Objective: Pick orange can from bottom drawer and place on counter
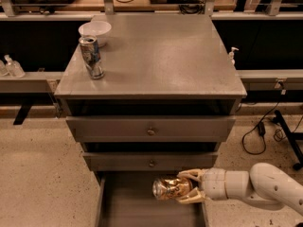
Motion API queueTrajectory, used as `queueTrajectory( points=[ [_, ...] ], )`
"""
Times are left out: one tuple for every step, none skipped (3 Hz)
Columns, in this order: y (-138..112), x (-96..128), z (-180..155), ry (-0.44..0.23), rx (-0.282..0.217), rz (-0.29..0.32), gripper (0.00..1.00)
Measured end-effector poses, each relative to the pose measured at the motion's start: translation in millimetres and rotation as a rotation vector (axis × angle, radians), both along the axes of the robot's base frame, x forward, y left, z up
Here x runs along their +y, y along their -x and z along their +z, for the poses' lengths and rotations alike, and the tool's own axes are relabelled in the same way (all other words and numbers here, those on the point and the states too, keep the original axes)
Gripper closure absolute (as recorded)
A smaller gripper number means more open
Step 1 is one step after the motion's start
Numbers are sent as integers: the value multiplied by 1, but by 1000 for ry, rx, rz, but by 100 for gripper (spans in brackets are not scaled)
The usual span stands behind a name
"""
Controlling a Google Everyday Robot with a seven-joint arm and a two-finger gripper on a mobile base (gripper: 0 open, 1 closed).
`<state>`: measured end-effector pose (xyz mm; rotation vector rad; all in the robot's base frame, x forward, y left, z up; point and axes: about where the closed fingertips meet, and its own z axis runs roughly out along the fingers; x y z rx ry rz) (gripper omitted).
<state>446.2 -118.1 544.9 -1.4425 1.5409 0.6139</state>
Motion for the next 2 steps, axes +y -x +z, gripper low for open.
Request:
queueTrajectory(
  points=[
    [-1, 1, 0, 1, -5, 1, 100],
    [-6, -13, 23, 42, -19, -25, 100]
  ],
)
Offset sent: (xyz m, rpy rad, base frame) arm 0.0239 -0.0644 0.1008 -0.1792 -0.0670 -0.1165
